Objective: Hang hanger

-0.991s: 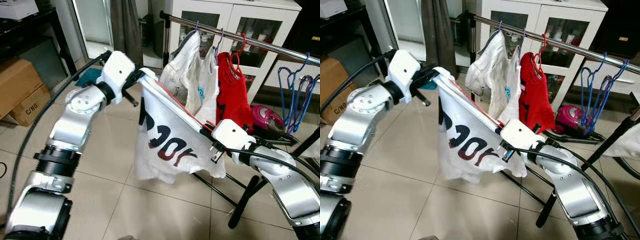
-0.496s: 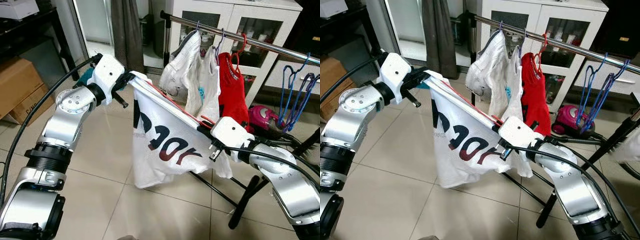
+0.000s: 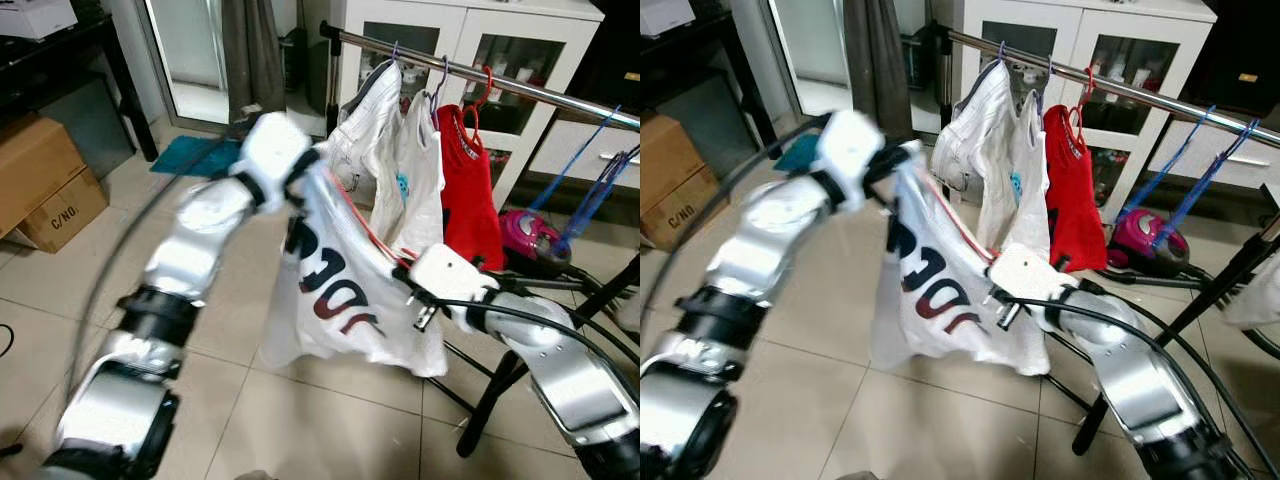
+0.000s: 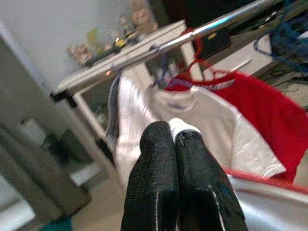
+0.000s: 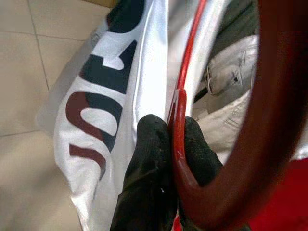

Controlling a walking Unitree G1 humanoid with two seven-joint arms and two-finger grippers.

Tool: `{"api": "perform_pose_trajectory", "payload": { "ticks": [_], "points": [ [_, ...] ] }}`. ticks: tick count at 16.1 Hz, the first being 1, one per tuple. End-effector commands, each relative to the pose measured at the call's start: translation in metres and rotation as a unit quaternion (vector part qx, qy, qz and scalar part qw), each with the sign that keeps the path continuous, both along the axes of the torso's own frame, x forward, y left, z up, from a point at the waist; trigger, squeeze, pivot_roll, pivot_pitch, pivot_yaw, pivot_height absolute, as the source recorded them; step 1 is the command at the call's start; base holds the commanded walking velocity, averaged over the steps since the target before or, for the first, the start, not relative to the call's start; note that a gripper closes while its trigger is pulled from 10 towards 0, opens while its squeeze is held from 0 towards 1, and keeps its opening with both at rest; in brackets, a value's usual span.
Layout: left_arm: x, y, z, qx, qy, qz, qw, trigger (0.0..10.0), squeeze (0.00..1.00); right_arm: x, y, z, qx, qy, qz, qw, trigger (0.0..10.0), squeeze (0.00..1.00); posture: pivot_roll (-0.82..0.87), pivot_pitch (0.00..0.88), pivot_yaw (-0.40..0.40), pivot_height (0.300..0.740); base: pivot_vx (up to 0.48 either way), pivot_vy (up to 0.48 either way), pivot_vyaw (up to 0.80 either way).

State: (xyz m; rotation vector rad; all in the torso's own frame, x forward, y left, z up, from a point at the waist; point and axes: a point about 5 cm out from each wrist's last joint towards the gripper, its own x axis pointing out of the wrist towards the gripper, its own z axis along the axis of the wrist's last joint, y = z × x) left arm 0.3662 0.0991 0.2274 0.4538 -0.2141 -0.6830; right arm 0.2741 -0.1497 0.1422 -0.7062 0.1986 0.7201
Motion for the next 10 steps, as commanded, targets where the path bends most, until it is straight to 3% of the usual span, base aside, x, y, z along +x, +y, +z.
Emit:
{"api": "perform_pose_trajectory", "payload": {
  "ticks": [1,3,5,7,10],
  "points": [
    [-0.005,-0.016,0.012,0.022,-0.034,-0.037,0.998,0.0,0.00,-0.002,-0.001,-0.005,-0.033,0.015,0.010,0.999,0.0,0.00,0.01,0.000,0.031,0.740,0.000,0.000,0.00],
    [-0.010,-0.030,0.010,0.031,-0.036,-0.063,0.997,0.0,0.00,-0.008,-0.006,-0.014,-0.096,0.033,0.035,0.994,0.0,0.00,0.00,0.000,0.033,0.740,0.000,0.000,0.00],
    [-0.011,-0.031,0.016,0.021,-0.043,-0.064,0.997,0.0,0.00,-0.015,-0.011,-0.022,-0.130,0.057,0.050,0.989,0.0,0.00,0.00,0.000,0.031,0.740,0.000,0.000,0.00],
    [-0.015,-0.034,0.016,0.008,-0.036,-0.075,0.997,0.0,0.00,-0.018,-0.010,-0.025,-0.121,0.071,0.051,0.989,0.0,0.00,0.00,0.000,0.029,0.740,0.000,0.000,0.00],
    [-0.034,-0.043,-0.020,0.046,0.013,-0.117,0.992,0.0,0.00,-0.014,-0.001,-0.012,-0.059,0.061,0.043,0.995,0.0,0.00,0.00,0.000,0.034,0.740,0.000,0.000,0.00]
  ]
}}
